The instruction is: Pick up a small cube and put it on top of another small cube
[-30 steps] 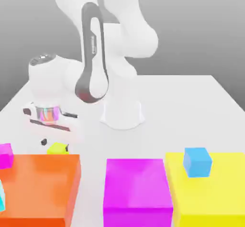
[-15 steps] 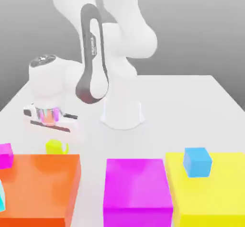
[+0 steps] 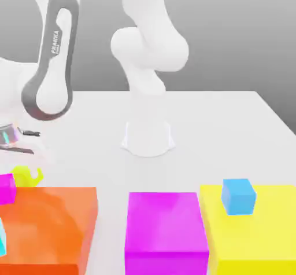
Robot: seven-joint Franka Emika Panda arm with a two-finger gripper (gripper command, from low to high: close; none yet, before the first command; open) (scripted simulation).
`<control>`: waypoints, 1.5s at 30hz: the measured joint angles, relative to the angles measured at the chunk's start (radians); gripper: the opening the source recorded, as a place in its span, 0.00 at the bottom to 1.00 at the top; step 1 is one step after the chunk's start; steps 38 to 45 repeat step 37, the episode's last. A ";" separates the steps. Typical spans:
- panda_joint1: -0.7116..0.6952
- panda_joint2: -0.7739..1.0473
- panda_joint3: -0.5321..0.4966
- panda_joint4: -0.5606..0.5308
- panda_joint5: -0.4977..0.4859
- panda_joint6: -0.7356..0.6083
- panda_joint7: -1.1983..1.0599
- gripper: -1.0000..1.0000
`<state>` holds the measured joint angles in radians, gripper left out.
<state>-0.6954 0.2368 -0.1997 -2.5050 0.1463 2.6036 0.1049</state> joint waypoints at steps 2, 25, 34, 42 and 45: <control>-0.020 0.044 -0.014 0.072 -0.011 -0.044 -0.022 0.00; 0.310 0.077 -0.082 0.492 -0.080 -0.347 0.840 0.00; 0.396 0.080 -0.036 0.384 -0.030 -0.176 1.043 1.00; 0.396 0.080 -0.036 0.384 -0.030 -0.176 1.043 1.00; 0.396 0.080 -0.036 0.384 -0.030 -0.176 1.043 1.00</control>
